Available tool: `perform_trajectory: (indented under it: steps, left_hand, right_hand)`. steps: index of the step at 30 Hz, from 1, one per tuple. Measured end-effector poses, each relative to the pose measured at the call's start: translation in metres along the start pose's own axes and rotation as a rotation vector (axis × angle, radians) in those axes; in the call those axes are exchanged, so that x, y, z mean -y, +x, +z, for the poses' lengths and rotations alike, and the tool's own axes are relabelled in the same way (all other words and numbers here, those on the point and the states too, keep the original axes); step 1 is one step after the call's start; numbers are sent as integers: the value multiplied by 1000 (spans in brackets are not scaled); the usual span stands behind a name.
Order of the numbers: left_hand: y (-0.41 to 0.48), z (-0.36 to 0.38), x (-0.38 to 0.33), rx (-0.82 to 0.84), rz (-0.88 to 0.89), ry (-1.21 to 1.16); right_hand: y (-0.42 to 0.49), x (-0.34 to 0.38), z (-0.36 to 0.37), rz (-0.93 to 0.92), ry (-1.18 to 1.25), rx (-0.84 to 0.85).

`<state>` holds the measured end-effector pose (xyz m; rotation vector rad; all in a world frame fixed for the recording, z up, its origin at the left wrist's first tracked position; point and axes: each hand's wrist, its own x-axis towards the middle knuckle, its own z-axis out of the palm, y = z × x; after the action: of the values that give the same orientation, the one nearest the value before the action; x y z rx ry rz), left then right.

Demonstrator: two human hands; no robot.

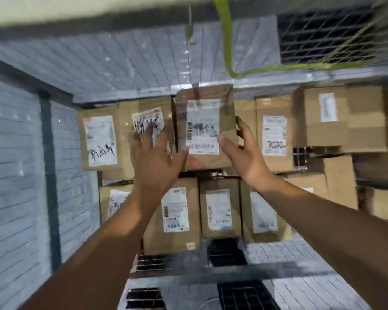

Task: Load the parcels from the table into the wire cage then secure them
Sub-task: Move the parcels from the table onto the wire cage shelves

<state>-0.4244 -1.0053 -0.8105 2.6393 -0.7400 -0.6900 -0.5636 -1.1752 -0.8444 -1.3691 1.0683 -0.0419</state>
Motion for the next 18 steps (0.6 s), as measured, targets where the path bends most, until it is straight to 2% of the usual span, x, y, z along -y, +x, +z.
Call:
perform_trajectory:
  steps: [4,8,11,15,18]
  left_hand:
    - [11,29,12,-70,-15,136]
    - [5,20,-1,-12,-46,145]
    - [-16,-20,-25,90,5,86]
    - [-58,-95,-69,134,139,-28]
    - [-100,-144,-107,164,281,-27]
  right_hand:
    - [16,-16,7,-43,-182,91]
    - [7,7,-14,5,-417,165]
    - [-29,47,-29,110,-481,111]
    - [-118,108,-43,117,-573,185]
    - [-202,153,-67,82,-570,5]
